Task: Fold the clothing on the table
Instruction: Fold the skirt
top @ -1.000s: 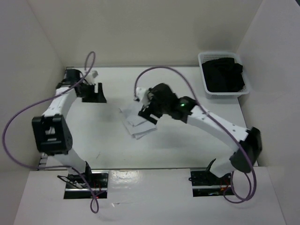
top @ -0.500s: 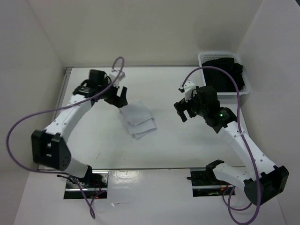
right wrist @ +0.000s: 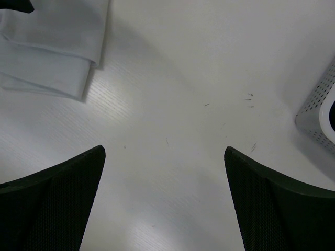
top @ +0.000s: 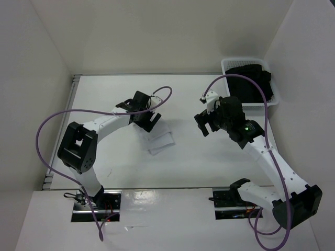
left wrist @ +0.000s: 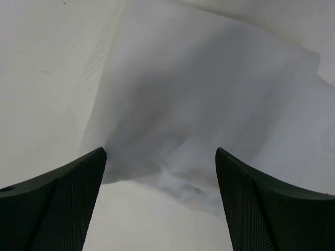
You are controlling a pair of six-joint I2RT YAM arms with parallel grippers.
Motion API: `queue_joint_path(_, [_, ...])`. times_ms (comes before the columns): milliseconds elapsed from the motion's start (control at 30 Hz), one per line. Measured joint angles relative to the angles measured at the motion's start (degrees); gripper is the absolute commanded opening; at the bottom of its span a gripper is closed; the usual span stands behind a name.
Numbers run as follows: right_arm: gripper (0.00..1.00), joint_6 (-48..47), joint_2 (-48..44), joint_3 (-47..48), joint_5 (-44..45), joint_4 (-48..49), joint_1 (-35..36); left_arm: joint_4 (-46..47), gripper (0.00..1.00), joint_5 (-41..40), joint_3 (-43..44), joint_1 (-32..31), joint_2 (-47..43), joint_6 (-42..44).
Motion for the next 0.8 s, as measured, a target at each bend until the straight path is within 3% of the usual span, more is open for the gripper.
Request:
queue_joint_path(200, [0.98,0.17,0.02,0.00,0.00,0.00,-0.04,3.52,0.89,-1.81,0.59,-0.42,2.23,-0.02])
queue_joint_path(433, [0.98,0.20,0.70,0.00,0.68,0.00,-0.09,3.91,0.84,0.63,4.48,-2.43,11.96,0.87])
queue_joint_path(633, [0.98,0.20,0.24,-0.07,0.90,0.00,-0.11,4.76,0.83,0.76,5.05,-8.28,12.83,3.56])
queue_joint_path(800, [0.98,0.44,-1.07,-0.55,1.81,0.33,-0.11,3.30,0.83,1.18,-0.26,-15.23,8.37,5.11])
